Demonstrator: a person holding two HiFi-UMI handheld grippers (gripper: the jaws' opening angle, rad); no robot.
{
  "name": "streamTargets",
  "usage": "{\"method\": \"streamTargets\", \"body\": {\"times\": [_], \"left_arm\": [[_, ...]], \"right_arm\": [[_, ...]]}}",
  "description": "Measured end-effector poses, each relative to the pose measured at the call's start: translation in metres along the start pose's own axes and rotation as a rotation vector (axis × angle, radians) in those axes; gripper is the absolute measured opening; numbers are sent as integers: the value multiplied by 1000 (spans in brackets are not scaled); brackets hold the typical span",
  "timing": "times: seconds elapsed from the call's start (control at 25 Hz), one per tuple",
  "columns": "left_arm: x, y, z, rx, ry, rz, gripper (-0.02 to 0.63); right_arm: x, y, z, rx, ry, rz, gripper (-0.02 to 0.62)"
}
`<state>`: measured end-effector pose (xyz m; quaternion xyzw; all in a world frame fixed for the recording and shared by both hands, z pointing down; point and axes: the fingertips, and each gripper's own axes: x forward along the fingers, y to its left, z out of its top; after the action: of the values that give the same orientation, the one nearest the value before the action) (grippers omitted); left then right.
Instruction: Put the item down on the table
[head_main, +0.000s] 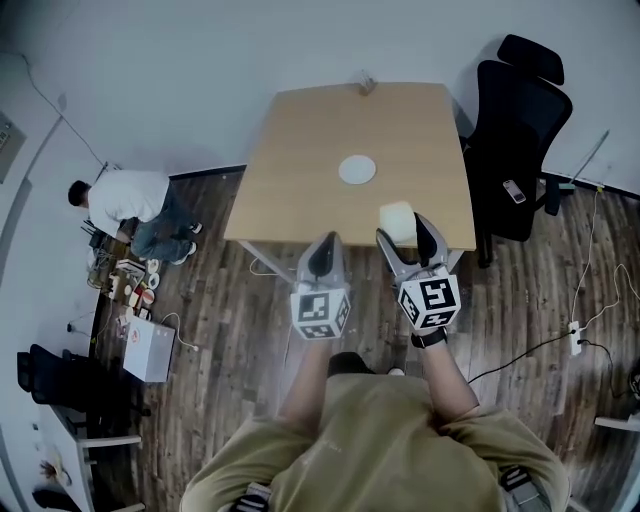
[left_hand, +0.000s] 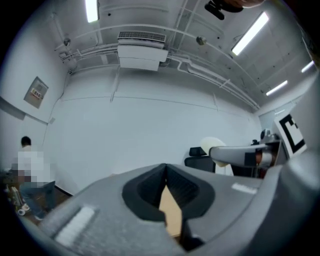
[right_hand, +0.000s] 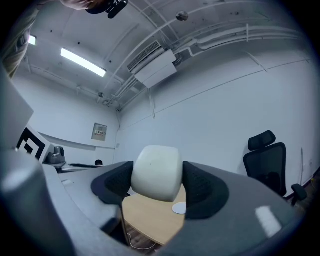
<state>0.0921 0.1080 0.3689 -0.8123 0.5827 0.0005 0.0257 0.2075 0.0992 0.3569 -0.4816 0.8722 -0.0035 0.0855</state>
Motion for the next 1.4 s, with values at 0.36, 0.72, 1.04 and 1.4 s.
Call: {"method": "streamTargets", "body": {"times": [0.36, 0.72, 1.04, 1.4], "left_arm": [[68, 33, -27, 14, 25, -31, -3], [195, 139, -16, -58, -13, -80, -3], [273, 218, -46, -133, 28, -144, -3], [335, 263, -92, -208, 87, -153, -3]], "right_arm": [[68, -37, -28, -4, 8, -45, 314], [218, -57, -25, -38, 27, -76, 314], [345, -65, -71, -10, 111, -114, 314], [399, -94, -124, -6, 209, -155, 314]]}}
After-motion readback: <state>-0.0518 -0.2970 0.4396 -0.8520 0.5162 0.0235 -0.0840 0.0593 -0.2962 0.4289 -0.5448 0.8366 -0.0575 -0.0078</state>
